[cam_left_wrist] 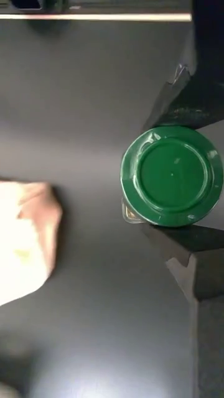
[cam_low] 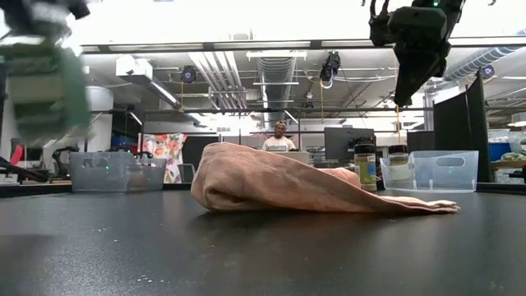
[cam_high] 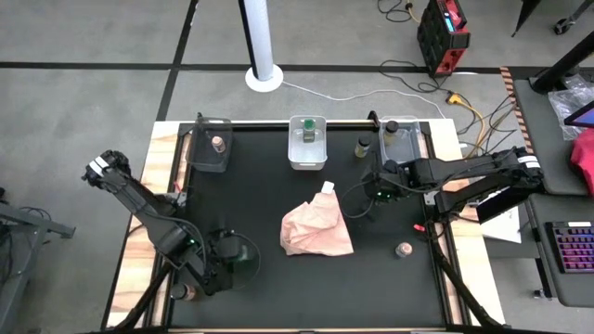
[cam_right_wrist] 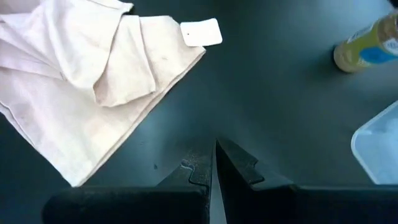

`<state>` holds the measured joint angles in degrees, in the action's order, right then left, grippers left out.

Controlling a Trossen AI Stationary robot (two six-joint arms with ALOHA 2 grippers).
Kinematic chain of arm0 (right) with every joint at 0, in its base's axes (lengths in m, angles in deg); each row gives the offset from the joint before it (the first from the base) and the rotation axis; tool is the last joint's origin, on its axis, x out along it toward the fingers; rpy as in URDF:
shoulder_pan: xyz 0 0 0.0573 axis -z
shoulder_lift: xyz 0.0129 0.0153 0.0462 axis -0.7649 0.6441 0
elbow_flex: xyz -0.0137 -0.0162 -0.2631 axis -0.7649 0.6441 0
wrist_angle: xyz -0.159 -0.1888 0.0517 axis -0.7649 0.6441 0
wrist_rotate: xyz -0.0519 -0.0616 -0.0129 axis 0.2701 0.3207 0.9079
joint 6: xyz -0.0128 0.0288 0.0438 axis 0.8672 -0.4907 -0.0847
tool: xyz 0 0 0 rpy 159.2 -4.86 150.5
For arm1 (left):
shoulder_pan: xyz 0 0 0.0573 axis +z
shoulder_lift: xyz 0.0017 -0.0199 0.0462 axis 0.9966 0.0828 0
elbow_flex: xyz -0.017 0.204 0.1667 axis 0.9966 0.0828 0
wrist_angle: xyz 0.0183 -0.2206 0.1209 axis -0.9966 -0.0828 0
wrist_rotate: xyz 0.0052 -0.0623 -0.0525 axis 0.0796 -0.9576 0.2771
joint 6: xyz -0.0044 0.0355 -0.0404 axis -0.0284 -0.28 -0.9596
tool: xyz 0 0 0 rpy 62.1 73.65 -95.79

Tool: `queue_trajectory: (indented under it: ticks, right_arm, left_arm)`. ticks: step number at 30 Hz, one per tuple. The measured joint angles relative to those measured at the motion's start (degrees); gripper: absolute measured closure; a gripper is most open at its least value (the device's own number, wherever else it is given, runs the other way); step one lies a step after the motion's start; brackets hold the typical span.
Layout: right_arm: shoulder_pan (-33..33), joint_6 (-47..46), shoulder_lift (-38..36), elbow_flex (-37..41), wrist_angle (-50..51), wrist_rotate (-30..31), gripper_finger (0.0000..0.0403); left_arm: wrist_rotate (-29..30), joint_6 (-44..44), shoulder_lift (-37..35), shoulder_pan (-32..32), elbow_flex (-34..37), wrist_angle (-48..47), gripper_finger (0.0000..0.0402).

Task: Sort spices by type
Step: Put the green spice bottle into the white bin

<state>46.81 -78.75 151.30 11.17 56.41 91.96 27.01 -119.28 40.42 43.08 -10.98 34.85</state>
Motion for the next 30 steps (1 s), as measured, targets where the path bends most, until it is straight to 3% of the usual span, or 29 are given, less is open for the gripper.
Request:
queue_trajectory:
  ticks: [7, 15, 22, 27, 30]
  right_arm:
    - [0.0, 1.8, 0.0, 0.0, -0.6, 0.0, 0.0390]
    - [0.0, 3.7, -0.3, 0.0, 5.1, -0.3, 0.0390]
    - [0.0, 2.3, -0.3, 0.0, 6.9, -0.3, 0.0390]
    - [0.0, 1.7, -0.3, 0.0, 6.7, 0.0, 0.0390]
    - [0.0, 2.1, -0.3, 0.0, 6.5, 0.0, 0.0390]
  left_arm:
    - [6.5, 17.1, 0.0, 3.9, -8.8, -6.5, 0.0215]
    - [2.8, 45.8, 0.0, 19.2, -15.3, -4.9, 0.0215]
    - [-14.2, 67.0, 1.7, 40.6, -21.7, 1.8, 0.0215]
    - [-21.1, 72.8, 7.0, 54.6, -28.0, 6.0, 0.0215]
    - [-28.8, 74.7, 12.3, 60.9, -32.4, 5.7, 0.0215]
